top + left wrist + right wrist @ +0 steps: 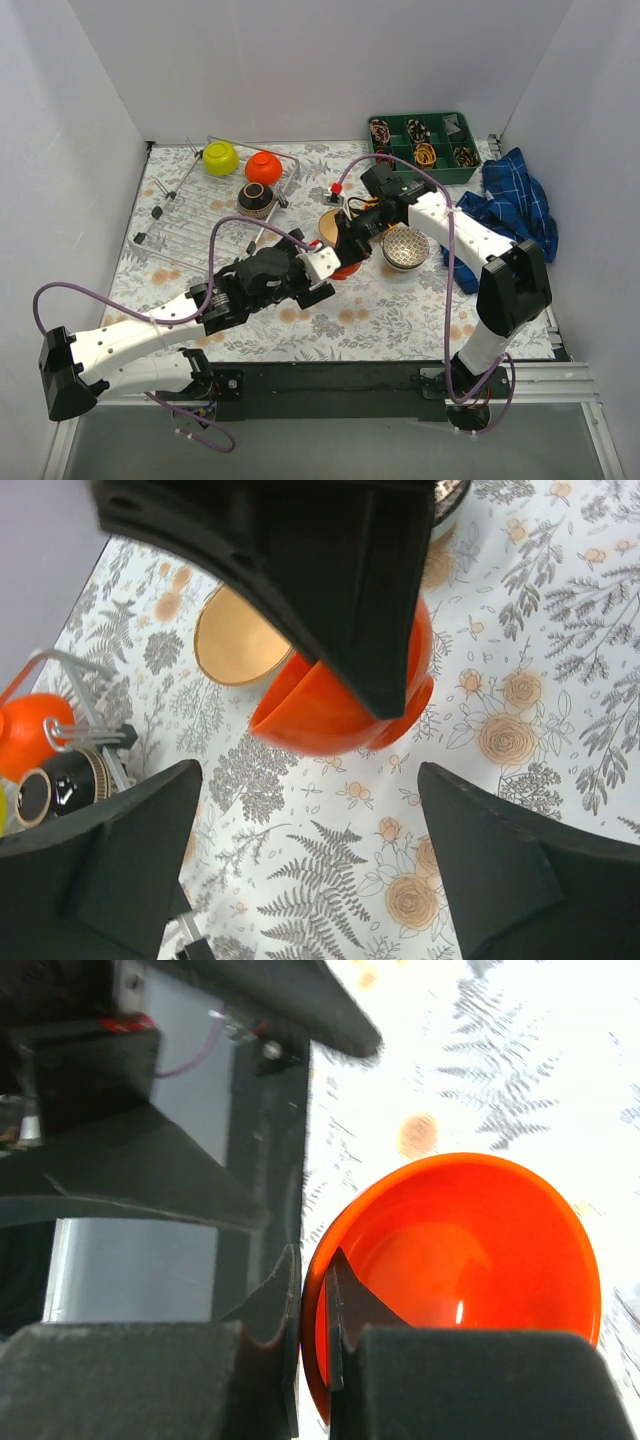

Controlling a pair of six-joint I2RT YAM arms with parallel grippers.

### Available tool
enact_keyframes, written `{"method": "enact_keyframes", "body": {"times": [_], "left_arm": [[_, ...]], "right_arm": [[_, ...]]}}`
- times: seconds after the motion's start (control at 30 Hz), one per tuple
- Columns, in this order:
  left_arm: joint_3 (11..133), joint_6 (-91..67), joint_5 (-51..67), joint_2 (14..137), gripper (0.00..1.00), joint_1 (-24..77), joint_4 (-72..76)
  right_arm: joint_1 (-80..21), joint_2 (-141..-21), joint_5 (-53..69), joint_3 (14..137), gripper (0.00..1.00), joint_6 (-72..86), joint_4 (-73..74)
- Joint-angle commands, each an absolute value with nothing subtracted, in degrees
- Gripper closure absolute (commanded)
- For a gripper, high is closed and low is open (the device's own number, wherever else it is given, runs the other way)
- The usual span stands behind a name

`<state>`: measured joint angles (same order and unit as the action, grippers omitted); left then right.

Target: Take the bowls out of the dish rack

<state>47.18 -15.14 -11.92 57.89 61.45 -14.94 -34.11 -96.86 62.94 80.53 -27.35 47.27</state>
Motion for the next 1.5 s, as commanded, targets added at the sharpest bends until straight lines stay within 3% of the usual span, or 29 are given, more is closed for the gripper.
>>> {"method": "enact_keyframes", "body": {"times": [0.0, 0.27, 0.43, 0.87, 1.2, 1.47], "left_arm": [[45.4, -25.7, -16.7, 54.2, 0.06, 60.1, -13.2], [49.3, -46.1, -13.1, 55.1, 0.02, 52.7, -16.5], [51.2, -56.0, -3.3, 56.9, 0.02, 39.7, -17.3], [60.6, -69.4, 1.7, 66.8, 0.02, 17.0, -26.8], [61.4, -70.1, 0.7, 66.8, 0.02, 13.5, -30.8], [61.8, -69.7, -1.9, 65.9, 0.02, 13.5, -32.0]], "right_arm": [[-33.9, -91.2, 53.0, 80.8, 0.99, -24.3, 45.7], [-33.9, -81.4, 32.9, 72.8, 0.99, -9.9, 36.0], [-34.1, -76.3, 27.2, 65.8, 0.99, -4.1, 29.6], [-41.6, -77.3, 9.9, 62.9, 0.99, -2.5, 23.7], [-49.5, -80.6, 0.3, 61.0, 0.99, -3.1, 16.2], [-51.3, -81.3, -6.1, 52.5, 0.99, -1.2, 8.1]]}}
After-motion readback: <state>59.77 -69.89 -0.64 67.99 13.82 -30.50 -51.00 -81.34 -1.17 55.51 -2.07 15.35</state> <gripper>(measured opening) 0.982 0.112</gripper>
